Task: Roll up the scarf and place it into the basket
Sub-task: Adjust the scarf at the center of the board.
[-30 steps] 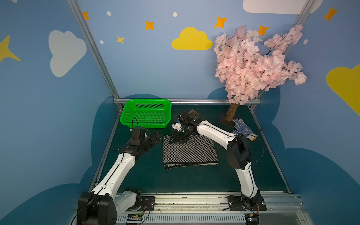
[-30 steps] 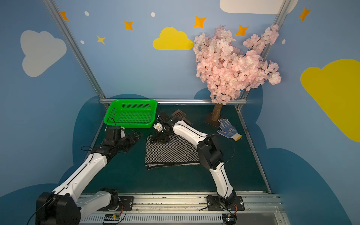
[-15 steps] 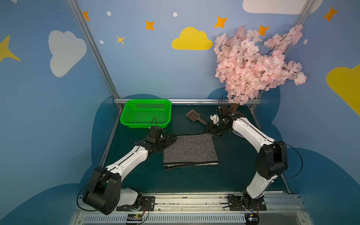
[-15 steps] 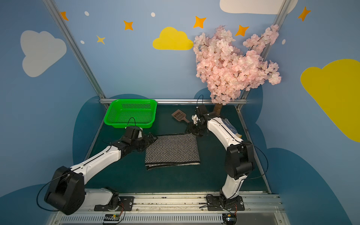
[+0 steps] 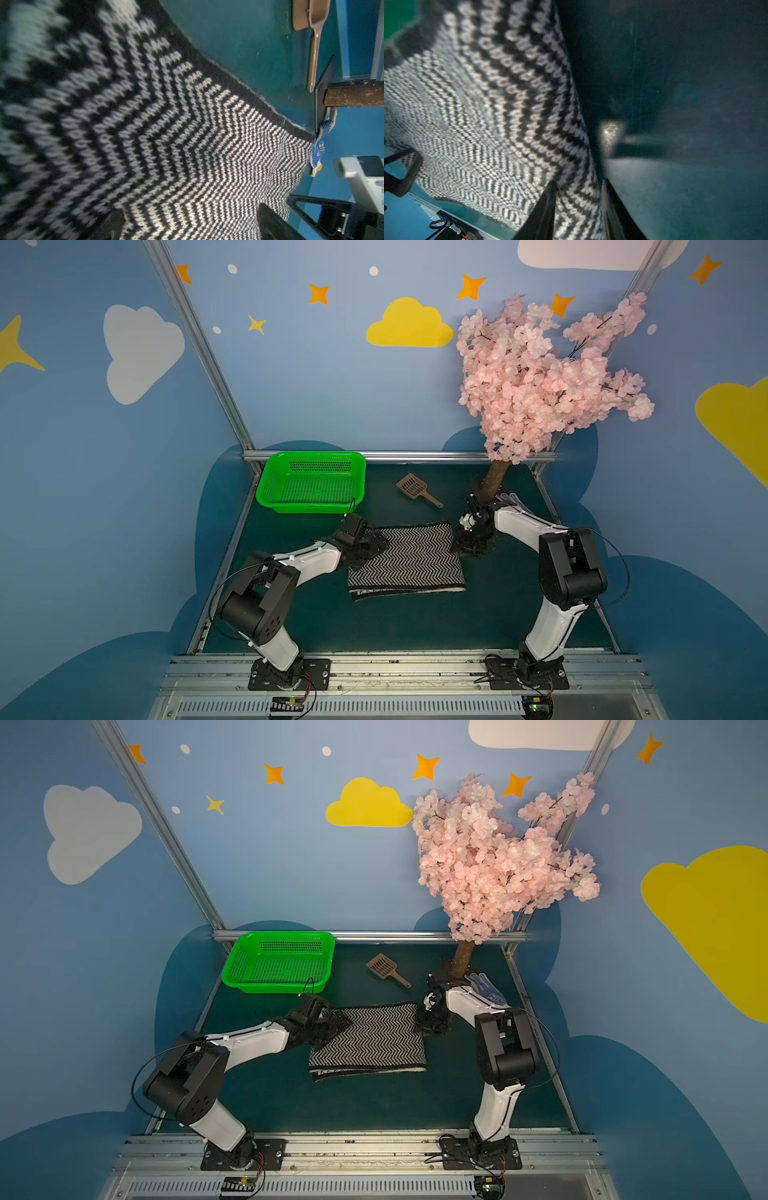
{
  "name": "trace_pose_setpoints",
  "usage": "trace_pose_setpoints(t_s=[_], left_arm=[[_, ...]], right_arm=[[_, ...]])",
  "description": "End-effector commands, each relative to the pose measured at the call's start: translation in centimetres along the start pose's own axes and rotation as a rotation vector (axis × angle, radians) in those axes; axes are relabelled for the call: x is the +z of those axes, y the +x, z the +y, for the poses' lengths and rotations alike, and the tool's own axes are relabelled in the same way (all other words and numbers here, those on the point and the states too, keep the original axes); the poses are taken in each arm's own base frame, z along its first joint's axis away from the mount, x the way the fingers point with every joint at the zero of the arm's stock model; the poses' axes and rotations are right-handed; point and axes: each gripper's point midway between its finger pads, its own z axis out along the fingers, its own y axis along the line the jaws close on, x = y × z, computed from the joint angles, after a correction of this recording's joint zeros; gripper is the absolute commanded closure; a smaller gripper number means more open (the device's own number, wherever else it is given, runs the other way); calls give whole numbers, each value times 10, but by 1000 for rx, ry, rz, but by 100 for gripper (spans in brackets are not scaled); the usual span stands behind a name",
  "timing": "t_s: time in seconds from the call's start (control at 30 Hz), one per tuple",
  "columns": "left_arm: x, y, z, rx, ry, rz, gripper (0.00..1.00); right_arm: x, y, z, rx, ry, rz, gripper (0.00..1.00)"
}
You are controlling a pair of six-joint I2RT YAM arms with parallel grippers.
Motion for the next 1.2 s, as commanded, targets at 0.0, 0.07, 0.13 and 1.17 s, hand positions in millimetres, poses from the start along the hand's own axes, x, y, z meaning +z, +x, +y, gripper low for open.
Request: trace_pose_setpoints(t_s=[0.0,0.07,0.13,1.17], left_arm=[[13,-6,13,28,-77,1,0],[17,-12,9,41,-91,5,0],[21,-18,2,64,-102,9,0],[104,-86,-130,285,27,97,0]], right_arm=[[23,14,0,21,-42,33,65],[30,21,1,24,-62,33,65],[33,29,2,31,-80,32,77],[63,152,170,-237,-184,-22,91]])
